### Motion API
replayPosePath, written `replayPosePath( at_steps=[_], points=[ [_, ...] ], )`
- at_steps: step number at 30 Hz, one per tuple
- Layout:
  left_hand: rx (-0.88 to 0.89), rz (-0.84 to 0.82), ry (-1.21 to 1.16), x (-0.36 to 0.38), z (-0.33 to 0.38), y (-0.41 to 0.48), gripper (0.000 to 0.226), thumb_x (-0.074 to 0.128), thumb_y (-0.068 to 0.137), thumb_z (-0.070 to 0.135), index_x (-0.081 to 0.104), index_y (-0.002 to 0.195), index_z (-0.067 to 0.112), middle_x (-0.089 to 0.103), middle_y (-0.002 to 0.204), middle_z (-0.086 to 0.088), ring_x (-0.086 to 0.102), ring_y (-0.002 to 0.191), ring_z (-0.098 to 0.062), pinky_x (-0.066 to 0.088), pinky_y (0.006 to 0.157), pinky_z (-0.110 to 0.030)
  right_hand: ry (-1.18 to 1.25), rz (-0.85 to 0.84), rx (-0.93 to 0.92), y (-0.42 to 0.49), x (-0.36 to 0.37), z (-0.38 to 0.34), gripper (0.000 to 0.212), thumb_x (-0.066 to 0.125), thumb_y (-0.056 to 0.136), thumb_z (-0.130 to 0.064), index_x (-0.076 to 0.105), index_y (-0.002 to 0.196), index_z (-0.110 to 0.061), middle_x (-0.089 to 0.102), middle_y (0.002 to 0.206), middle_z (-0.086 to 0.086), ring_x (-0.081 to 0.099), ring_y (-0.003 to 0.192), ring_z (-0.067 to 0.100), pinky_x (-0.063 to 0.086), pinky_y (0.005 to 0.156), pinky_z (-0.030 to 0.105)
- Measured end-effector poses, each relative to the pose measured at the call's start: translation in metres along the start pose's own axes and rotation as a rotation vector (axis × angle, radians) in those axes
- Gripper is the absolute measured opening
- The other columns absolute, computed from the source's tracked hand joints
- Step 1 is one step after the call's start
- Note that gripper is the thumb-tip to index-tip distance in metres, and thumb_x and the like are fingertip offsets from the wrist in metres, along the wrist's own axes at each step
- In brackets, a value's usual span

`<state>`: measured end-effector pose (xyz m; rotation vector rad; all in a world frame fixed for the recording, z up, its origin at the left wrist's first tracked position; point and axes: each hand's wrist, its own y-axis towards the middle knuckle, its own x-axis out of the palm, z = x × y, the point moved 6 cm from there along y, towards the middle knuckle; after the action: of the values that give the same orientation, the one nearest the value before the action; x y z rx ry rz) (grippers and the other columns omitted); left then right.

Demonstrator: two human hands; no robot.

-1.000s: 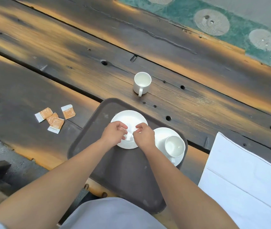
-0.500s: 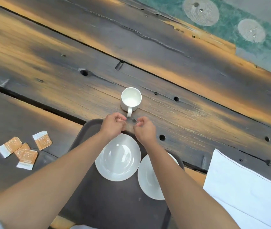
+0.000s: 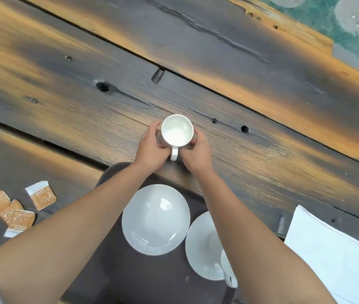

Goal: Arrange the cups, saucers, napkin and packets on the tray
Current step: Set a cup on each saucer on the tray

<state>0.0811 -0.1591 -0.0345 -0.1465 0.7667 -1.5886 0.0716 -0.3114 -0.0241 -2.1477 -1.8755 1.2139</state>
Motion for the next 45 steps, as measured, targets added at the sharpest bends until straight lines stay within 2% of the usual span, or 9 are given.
replayPosePath(
  at_steps=[6, 11, 19, 24, 28, 33, 37, 41, 45],
  points=[
    [0.039, -0.042, -0.051, 0.005, 0.005, 0.0, 0.093, 0.076, 0.06, 0.008, 0.043, 0.136, 0.05, 0.062, 0.13, 0.011, 0.06, 0.12, -0.021, 0.051, 0.102, -0.044, 0.209, -0.045, -0.012, -0.004, 0.009, -0.005, 0.085, 0.085, 0.056, -0.02, 0.05, 0.13, -0.044, 0.063, 0.123, -0.01, 0.059, 0.115, 0.016, 0.057, 0.087, 0.048],
    [0.032, -0.035, -0.079, 0.003, 0.006, -0.011, 0.091, 0.081, 0.06, 0.01, 0.047, 0.138, 0.045, 0.062, 0.132, 0.01, 0.058, 0.123, -0.02, 0.05, 0.104, -0.044, 0.27, -0.038, -0.017, -0.014, 0.008, -0.006, 0.084, 0.088, 0.055, -0.012, 0.055, 0.127, -0.038, 0.065, 0.121, -0.011, 0.061, 0.113, 0.015, 0.054, 0.095, 0.046],
    [0.076, 0.022, -0.082, -0.013, 0.012, -0.059, 0.089, 0.086, 0.061, 0.011, 0.051, 0.137, 0.04, 0.062, 0.129, 0.009, 0.056, 0.121, -0.019, 0.052, 0.098, -0.038, 0.36, -0.101, -0.021, -0.063, 0.001, -0.014, 0.086, 0.086, 0.054, -0.002, 0.057, 0.13, -0.031, 0.066, 0.121, -0.003, 0.063, 0.113, 0.022, 0.056, 0.088, 0.054],
    [0.102, 0.063, -0.096, -0.025, 0.01, -0.102, 0.081, 0.084, 0.065, 0.01, 0.053, 0.135, 0.038, 0.063, 0.128, 0.01, 0.057, 0.119, -0.016, 0.049, 0.097, -0.034, 0.32, -0.127, -0.044, -0.107, -0.003, -0.019, 0.081, 0.086, 0.052, -0.015, 0.058, 0.124, -0.038, 0.067, 0.113, -0.014, 0.063, 0.109, 0.013, 0.058, 0.087, 0.05],
    [0.097, 0.064, -0.05, -0.031, 0.001, -0.136, 0.083, 0.081, 0.061, 0.021, 0.049, 0.136, 0.038, 0.062, 0.122, 0.01, 0.057, 0.117, -0.019, 0.048, 0.092, -0.034, 0.298, -0.159, -0.055, -0.136, -0.001, -0.012, 0.082, 0.079, 0.057, -0.002, 0.056, 0.128, -0.035, 0.064, 0.11, -0.014, 0.063, 0.11, 0.02, 0.06, 0.081, 0.049],
    [0.053, 0.079, -0.005, -0.031, -0.019, -0.172, 0.088, 0.078, 0.056, 0.032, 0.047, 0.138, 0.037, 0.061, 0.125, 0.007, 0.054, 0.119, -0.02, 0.045, 0.091, -0.035, 0.268, -0.186, -0.041, -0.172, 0.005, 0.005, 0.08, 0.075, 0.06, -0.001, 0.053, 0.127, -0.039, 0.063, 0.113, -0.012, 0.062, 0.112, 0.023, 0.06, 0.08, 0.048],
    [0.043, 0.09, 0.016, -0.026, -0.038, -0.199, 0.079, 0.081, 0.063, 0.03, 0.049, 0.135, 0.037, 0.061, 0.121, 0.01, 0.056, 0.117, -0.02, 0.042, 0.086, -0.033, 0.221, -0.193, -0.023, -0.2, 0.007, 0.021, 0.082, 0.081, 0.056, -0.012, 0.054, 0.128, -0.04, 0.063, 0.116, -0.008, 0.061, 0.11, 0.021, 0.061, 0.079, 0.046],
    [0.018, 0.105, 0.025, -0.025, -0.054, -0.218, 0.077, 0.083, 0.069, 0.025, 0.047, 0.136, 0.036, 0.06, 0.125, 0.007, 0.055, 0.119, -0.021, 0.042, 0.086, -0.032, 0.164, -0.219, -0.014, -0.222, 0.007, 0.029, 0.089, 0.075, 0.047, -0.02, 0.051, 0.13, -0.043, 0.055, 0.1, -0.018, 0.06, 0.106, 0.021, 0.062, 0.077, 0.043],
    [0.024, 0.107, 0.056, -0.026, -0.058, -0.226, 0.079, 0.084, 0.07, 0.025, 0.047, 0.139, 0.033, 0.06, 0.133, 0.002, 0.055, 0.121, -0.024, 0.043, 0.088, -0.032, 0.153, -0.22, -0.031, -0.232, 0.008, 0.032, 0.08, 0.074, 0.05, -0.018, 0.05, 0.12, -0.049, 0.058, 0.117, -0.006, 0.06, 0.109, 0.023, 0.06, 0.082, 0.045]
  ],
)
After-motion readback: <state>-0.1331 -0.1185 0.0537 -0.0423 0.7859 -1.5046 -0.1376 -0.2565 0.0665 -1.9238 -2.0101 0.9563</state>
